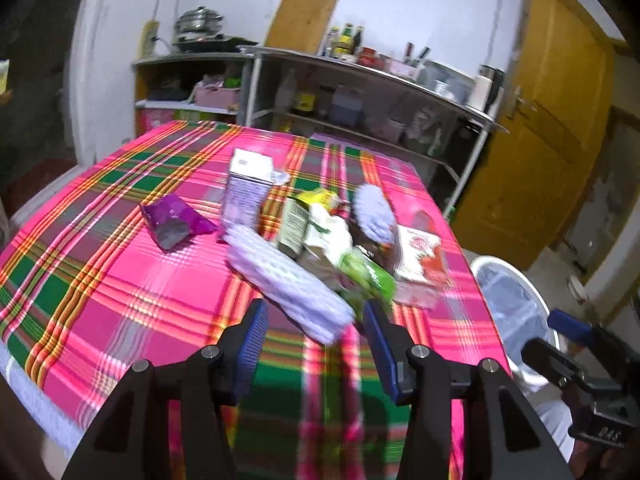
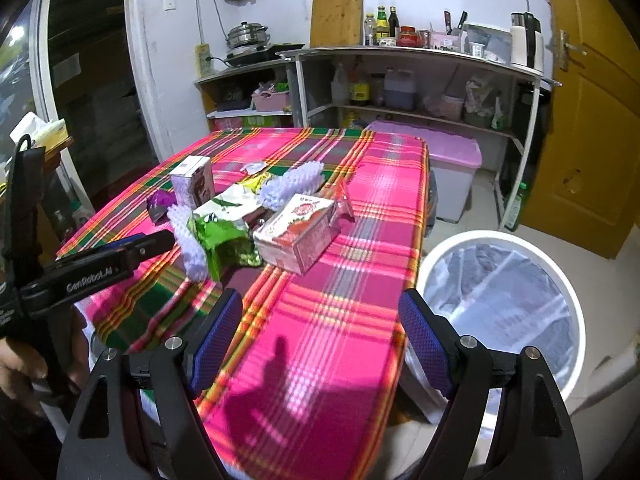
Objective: Collect trash
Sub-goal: 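Grasp the white foam net with the left tool while the right tool grasps the green wrapper, then carry the foam net and green wrapper to the bin and open both tools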
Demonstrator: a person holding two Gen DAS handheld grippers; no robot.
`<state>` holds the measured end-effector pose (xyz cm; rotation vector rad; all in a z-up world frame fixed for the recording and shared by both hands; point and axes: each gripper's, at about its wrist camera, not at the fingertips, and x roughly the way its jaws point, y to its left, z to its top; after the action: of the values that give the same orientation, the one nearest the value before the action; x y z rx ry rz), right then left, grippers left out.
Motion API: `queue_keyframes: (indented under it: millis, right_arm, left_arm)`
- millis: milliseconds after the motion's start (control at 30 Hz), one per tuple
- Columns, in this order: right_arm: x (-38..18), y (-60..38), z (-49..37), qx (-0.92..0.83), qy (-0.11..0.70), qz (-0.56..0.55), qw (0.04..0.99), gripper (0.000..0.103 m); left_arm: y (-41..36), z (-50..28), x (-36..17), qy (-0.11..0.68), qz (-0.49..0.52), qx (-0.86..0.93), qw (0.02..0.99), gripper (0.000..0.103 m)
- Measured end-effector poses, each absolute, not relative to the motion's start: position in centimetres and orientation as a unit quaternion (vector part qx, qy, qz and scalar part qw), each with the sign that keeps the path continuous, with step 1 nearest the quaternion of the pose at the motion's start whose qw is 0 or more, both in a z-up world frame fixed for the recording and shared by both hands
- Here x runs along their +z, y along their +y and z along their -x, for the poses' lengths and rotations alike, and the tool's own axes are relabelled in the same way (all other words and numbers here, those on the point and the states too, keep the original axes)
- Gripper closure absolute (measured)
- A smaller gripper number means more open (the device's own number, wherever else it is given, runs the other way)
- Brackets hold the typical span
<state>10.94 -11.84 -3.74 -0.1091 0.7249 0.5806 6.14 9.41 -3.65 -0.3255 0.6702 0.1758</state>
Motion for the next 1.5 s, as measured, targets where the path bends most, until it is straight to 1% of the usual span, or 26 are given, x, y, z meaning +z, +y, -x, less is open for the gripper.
queue_keyframes:
  millis: [133,267,500,533,567,600,700,767,800,867,900,1033,1133,1167,1267,1400,1433,1467,1500]
  right_arm:
    - [-3.7,-10.6,-11.9,0.289,0.347,0.056,0.891,0.023]
    - [-3.8,-9.6,-12.4,0.301,0.346,0.060,0.887,0.025]
    - [-4.2,-9.0,-13.5,0.302,0.352,0.060,0.884,0.026]
    - [-4.2,-8.9,-13.5,0.304,0.352,0.059,0.883,0.027]
    - [-4.1,-8.8,-13.5,0.306,0.352,0.059,0.882,0.030]
    - [-4.1,-8.7,-13.6,0.308,0.352,0.060,0.882,0.030]
    - [-4.0,-7.9,-13.7,0.321,0.349,0.066,0.878,0.032]
    - [-4.0,-7.3,-13.7,0.330,0.346,0.071,0.875,0.034]
    - [-4.0,-6.7,-13.6,0.337,0.346,0.075,0.872,0.035]
    - [-4.0,-5.8,-13.6,0.351,0.345,0.081,0.867,0.040]
    - [-4.0,-5.4,-13.6,0.355,0.345,0.084,0.865,0.041]
    - [-4.4,-3.0,-13.6,0.376,0.349,0.100,0.852,0.052]
    - [-5.0,-1.7,-13.8,0.384,0.359,0.107,0.844,0.054]
    - [-5.1,-1.3,-13.9,0.385,0.361,0.108,0.842,0.058]
    - [-5.8,-0.2,-14.3,0.387,0.373,0.115,0.835,0.063]
    - [-6.5,0.6,-14.5,0.383,0.387,0.118,0.830,0.079]
    - [-6.7,0.7,-14.6,0.380,0.390,0.119,0.830,0.086]
    - [-6.7,0.7,-14.5,0.379,0.391,0.119,0.830,0.090]
    - [-6.8,0.8,-14.5,0.378,0.392,0.119,0.830,0.092]
  left_arm:
    - [11.6,-7.8,-4.3,0.329,0.186,0.103,0.920,0.054]
    - [12.7,-9.2,-4.9,0.335,0.202,0.109,0.914,0.054]
    - [13.8,-11.4,-6.0,0.346,0.214,0.108,0.907,0.054]
    - [13.9,-11.6,-6.2,0.348,0.213,0.109,0.906,0.055]
    - [13.9,-11.9,-6.4,0.352,0.213,0.110,0.905,0.062]
    - [14.0,-12.1,-6.6,0.354,0.214,0.109,0.904,0.067]
    - [14.1,-12.2,-6.7,0.355,0.213,0.105,0.904,0.077]
    - [14.1,-12.0,-6.6,0.352,0.209,0.100,0.907,0.088]
    - [14.1,-11.7,-6.4,0.349,0.207,0.098,0.909,0.090]
    - [14.1,-11.3,-6.2,0.346,0.203,0.096,0.911,0.092]
    - [14.3,-11.0,-6.1,0.344,0.203,0.096,0.912,0.092]
    - [15.0,-9.7,-5.9,0.338,0.207,0.098,0.913,0.093]
    - [15.6,-8.7,-5.7,0.331,0.209,0.103,0.914,0.093]
    - [15.8,-8.4,-5.6,0.329,0.211,0.104,0.914,0.093]
    - [16.6,-7.6,-5.5,0.325,0.215,0.109,0.914,0.093]
    - [17.2,-6.9,-5.5,0.321,0.219,0.109,0.915,0.093]
    - [17.3,-6.8,-5.5,0.320,0.220,0.109,0.915,0.093]
    - [17.4,-6.7,-5.5,0.319,0.220,0.108,0.915,0.093]
    - [17.5,-6.7,-5.5,0.319,0.221,0.107,0.916,0.093]
